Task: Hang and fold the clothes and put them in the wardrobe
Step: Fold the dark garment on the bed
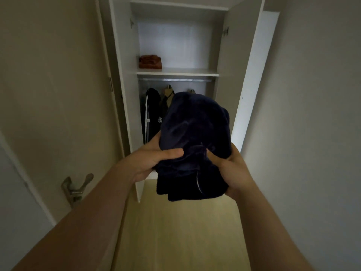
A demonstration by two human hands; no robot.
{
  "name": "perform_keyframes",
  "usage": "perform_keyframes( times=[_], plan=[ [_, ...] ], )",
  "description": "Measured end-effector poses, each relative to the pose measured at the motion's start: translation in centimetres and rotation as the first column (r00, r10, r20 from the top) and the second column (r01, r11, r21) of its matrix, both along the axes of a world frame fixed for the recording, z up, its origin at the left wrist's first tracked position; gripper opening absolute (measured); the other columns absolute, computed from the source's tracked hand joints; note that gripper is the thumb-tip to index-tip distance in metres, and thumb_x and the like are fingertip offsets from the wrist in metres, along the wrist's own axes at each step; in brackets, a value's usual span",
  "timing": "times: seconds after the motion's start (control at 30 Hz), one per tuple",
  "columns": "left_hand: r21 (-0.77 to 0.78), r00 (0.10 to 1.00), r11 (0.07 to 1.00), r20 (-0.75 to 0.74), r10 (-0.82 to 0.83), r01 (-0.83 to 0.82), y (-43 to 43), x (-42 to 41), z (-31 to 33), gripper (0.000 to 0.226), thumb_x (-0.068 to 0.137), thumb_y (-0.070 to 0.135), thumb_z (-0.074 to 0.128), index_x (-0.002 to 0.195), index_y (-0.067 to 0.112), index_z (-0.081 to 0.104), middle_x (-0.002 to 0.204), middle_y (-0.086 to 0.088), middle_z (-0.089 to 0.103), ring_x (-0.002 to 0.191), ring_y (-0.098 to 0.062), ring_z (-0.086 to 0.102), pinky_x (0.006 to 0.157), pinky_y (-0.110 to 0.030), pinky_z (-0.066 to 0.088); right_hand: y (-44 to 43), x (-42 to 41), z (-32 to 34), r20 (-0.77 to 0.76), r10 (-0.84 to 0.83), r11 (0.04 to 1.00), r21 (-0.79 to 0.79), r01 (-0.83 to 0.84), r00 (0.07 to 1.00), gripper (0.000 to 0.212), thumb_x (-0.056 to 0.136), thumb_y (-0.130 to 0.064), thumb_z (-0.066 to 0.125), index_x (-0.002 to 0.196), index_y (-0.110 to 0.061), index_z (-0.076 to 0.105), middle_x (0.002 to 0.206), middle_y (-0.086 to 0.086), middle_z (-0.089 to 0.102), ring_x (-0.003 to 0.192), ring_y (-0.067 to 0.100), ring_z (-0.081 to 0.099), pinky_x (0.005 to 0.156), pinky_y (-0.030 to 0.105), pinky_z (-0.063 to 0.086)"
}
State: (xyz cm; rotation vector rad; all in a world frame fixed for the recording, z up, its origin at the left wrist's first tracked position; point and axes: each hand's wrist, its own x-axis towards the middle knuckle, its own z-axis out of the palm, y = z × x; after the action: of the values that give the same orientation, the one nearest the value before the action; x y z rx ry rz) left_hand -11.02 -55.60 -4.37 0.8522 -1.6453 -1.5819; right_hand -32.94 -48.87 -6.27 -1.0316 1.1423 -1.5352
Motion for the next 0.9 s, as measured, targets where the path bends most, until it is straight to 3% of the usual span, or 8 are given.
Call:
perform_keyframes(
  times=[0.2, 0.3, 0.5, 0.6, 0.73, 0.9],
  plan=[
    [-0.018, 0.998, 0.999, 0.031, 0.05, -0.049, -15.1, -3.5, 1.4, 0.09, 0.059, 0.044, 0.095, 0.137, 0.051, 0.048, 0.13, 0.014, 0.066, 0.117, -0.015, 0.066, 0.091, -0.042, 0.058, -16.2, -5.3, 1.6, -0.023, 0.081, 0.997, -0.005, -0.081, 0.996, 0.069, 0.075, -0.029, 0.089, 0.134, -0.032, 0.053, 0.12, -0.006, 0.072, 0.104, 0.019, 0.072, 0.09, 0.043, 0.06],
    [0.002, 0.993, 0.994, 0.024, 0.112, -0.112, -22.4, -4.7, 3.0, 0.088, 0.059, 0.047, 0.093, 0.136, 0.05, 0.05, 0.127, 0.013, 0.068, 0.114, -0.015, 0.068, 0.092, -0.048, 0.057, -24.2, -7.2, 3.6, -0.017, 0.121, 0.993, -0.004, -0.121, 0.993, 0.078, 0.067, -0.034, 0.093, 0.134, -0.034, 0.053, 0.116, -0.005, 0.073, 0.096, 0.018, 0.074, 0.078, 0.038, 0.063],
    [-0.007, 0.954, 0.956, -0.07, 0.291, -0.292, -35.7, -6.9, 4.4, 0.081, 0.058, 0.043, 0.089, 0.133, 0.045, 0.057, 0.124, 0.008, 0.07, 0.111, -0.02, 0.069, 0.088, -0.049, 0.059, -38.8, -8.5, 5.1, -0.017, 0.143, 0.989, -0.047, -0.143, 0.99, 0.093, 0.059, -0.04, 0.096, 0.137, -0.044, 0.045, 0.121, -0.006, 0.066, 0.092, 0.01, 0.074, 0.072, 0.035, 0.062],
    [-0.016, 0.913, 0.925, -0.166, 0.373, -0.381, -42.5, -8.1, 4.2, 0.078, 0.052, 0.039, 0.092, 0.124, 0.046, 0.062, 0.116, 0.009, 0.073, 0.103, -0.02, 0.072, 0.08, -0.043, 0.062, -45.5, -9.1, 5.0, 0.0, 0.134, 0.986, -0.095, -0.134, 0.991, 0.091, 0.058, -0.038, 0.097, 0.133, -0.046, 0.046, 0.124, -0.008, 0.065, 0.096, 0.011, 0.073, 0.075, 0.034, 0.062],
    [0.009, 0.843, 0.88, -0.282, 0.459, -0.476, -53.9, -9.2, 4.2, 0.086, 0.05, 0.034, 0.092, 0.131, 0.035, 0.062, 0.114, 0.008, 0.074, 0.098, -0.022, 0.074, 0.08, -0.046, 0.062, -56.2, -9.7, 5.5, 0.013, 0.148, 0.977, -0.159, -0.145, 0.989, 0.084, 0.06, -0.034, 0.098, 0.127, -0.051, 0.05, 0.131, -0.008, 0.063, 0.11, 0.018, 0.069, 0.09, 0.044, 0.06],
    [0.019, 0.832, 0.886, -0.333, 0.443, -0.464, -69.0, -10.7, 6.8, 0.069, 0.058, 0.036, 0.087, 0.124, 0.036, 0.066, 0.112, 0.009, 0.074, 0.096, -0.018, 0.074, 0.082, -0.047, 0.061, -69.8, -10.8, 8.5, 0.031, 0.166, 0.96, -0.236, -0.154, 0.986, 0.078, 0.068, -0.028, 0.09, 0.131, -0.052, 0.051, 0.14, -0.009, 0.058, 0.119, 0.018, 0.065, 0.099, 0.045, 0.055]
  ],
)
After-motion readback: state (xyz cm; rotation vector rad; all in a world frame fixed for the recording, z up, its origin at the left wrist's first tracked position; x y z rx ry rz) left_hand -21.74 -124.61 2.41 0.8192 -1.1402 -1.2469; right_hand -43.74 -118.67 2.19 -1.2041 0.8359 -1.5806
